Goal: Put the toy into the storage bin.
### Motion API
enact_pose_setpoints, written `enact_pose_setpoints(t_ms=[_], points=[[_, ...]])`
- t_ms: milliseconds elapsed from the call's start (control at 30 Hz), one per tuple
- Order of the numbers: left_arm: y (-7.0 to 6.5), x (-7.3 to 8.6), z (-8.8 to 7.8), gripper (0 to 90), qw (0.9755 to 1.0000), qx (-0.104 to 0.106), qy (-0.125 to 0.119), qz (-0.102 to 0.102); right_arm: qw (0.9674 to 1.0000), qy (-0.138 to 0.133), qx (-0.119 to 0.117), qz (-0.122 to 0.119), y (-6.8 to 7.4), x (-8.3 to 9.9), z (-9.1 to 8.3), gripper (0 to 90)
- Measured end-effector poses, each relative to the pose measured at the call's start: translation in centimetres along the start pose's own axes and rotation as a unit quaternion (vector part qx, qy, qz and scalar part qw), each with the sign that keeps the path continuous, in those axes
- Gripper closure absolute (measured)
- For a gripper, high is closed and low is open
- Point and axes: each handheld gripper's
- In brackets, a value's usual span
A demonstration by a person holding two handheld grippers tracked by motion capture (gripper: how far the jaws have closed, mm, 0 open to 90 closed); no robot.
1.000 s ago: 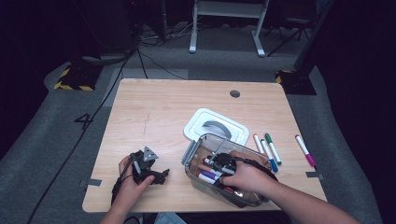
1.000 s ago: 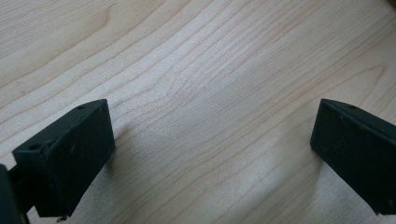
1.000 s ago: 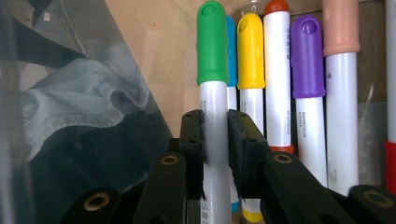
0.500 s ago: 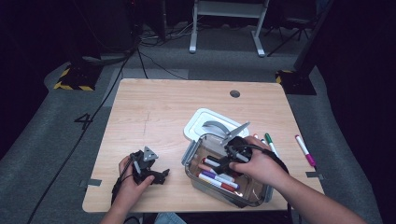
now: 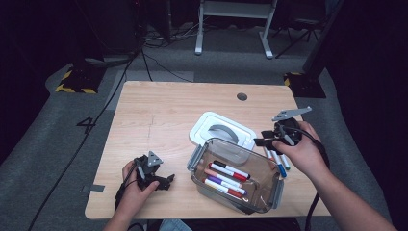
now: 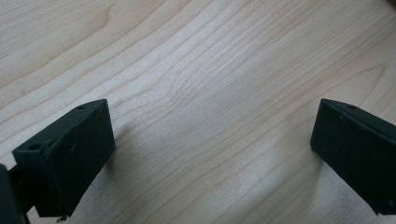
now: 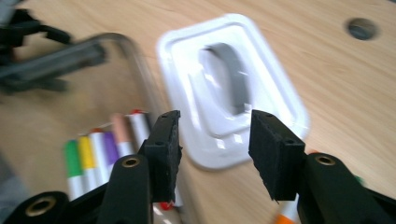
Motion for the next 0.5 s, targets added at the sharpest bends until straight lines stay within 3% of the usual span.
enact_pose_setpoints(t_ms=[200,233,300,333,433,500], points=[[0.0,0.0,0.0,0.1,1.0,0.0,0.0,0.0,0.9983,0.008,0.036,0.044,-3.5,1.5,0.3,54.3],[0.0,0.0,0.0,0.1,1.0,-0.002,0.0,0.001,0.9967,0.014,0.054,0.058,-4.9,2.1,0.5,54.4],[0.0,0.0,0.0,0.2,1.0,-0.003,0.0,0.001,0.9948,0.022,0.068,0.073,-6.3,2.7,0.8,55.2],[0.0,0.0,0.0,0.2,1.0,-0.003,0.0,0.001,0.9948,0.022,0.068,0.073,-6.3,2.7,0.8,55.2],[0.0,0.0,0.0,0.1,1.0,-0.003,0.0,0.0,0.9904,0.046,0.082,0.101,-8.5,4.4,1.8,55.8],[0.0,0.0,0.0,0.2,1.0,-0.003,0.0,0.001,0.9896,0.051,0.083,0.106,-9.0,4.8,2.1,55.8]])
Point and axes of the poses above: each handheld gripper's, and its own axes: z roughly forward along the jaws, x roughly out of its underside, y roughly to its left, and after that the axes turned 2 degrees about -x, right-handed
